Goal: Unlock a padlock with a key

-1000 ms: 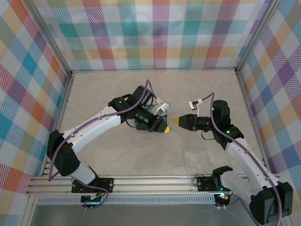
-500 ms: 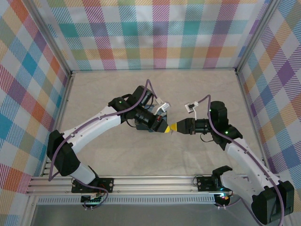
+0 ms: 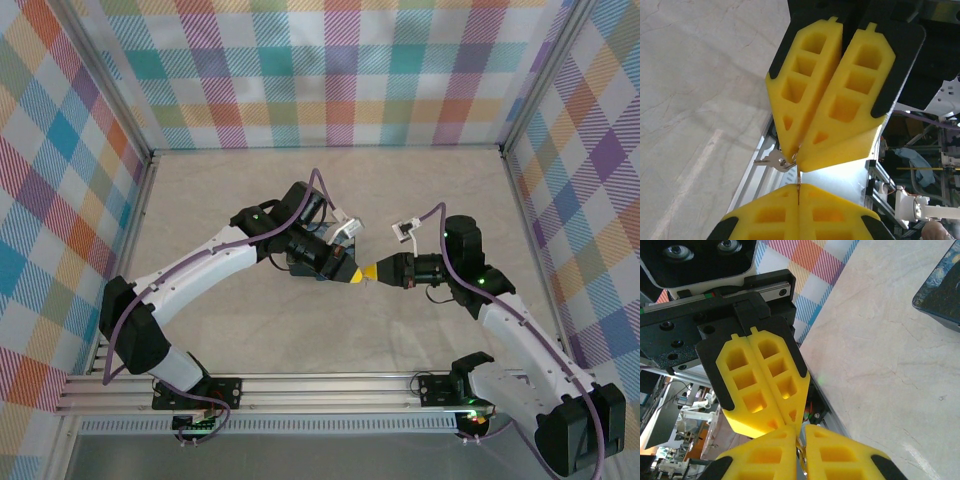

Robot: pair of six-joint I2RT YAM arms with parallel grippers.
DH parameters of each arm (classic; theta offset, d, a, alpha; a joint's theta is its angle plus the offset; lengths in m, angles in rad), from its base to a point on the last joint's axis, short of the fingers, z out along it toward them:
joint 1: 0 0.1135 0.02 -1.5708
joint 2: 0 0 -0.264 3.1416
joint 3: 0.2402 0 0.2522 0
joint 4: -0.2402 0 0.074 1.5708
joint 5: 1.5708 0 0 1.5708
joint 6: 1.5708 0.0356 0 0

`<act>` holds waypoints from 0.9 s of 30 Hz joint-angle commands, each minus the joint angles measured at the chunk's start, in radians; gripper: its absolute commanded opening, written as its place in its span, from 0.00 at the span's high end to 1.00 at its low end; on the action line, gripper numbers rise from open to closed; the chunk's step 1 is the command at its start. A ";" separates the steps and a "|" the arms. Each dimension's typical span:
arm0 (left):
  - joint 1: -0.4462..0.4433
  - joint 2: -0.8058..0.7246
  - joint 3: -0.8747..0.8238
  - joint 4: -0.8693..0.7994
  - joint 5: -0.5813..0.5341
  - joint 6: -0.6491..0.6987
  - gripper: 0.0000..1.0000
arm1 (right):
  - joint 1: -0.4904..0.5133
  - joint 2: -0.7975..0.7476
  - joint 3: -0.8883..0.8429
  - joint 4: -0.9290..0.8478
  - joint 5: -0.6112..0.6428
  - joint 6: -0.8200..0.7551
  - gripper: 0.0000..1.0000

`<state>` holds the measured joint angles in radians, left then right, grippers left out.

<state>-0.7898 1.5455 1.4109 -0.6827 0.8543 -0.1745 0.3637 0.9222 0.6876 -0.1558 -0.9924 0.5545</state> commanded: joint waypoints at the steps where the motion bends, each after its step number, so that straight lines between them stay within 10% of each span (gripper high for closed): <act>1: -0.016 -0.007 0.027 0.012 -0.004 0.007 1.00 | 0.013 -0.001 0.005 0.007 -0.062 -0.037 0.99; 5: -0.015 -0.012 0.029 0.015 -0.021 0.005 1.00 | 0.017 -0.017 0.004 0.015 -0.050 -0.033 1.00; 8: -0.005 -0.035 0.012 0.047 -0.060 -0.022 0.66 | 0.017 -0.040 0.008 0.004 0.014 -0.028 1.00; 14: 0.085 -0.181 -0.147 0.304 -0.117 -0.210 0.41 | 0.015 -0.092 -0.018 0.096 0.105 0.049 1.00; 27: 0.110 -0.328 -0.499 1.030 -0.260 -0.648 0.23 | 0.019 -0.143 -0.143 0.541 0.319 0.348 1.00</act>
<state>-0.6716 1.2182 0.9417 0.1055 0.6254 -0.7010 0.3748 0.7933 0.5678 0.1833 -0.7406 0.7944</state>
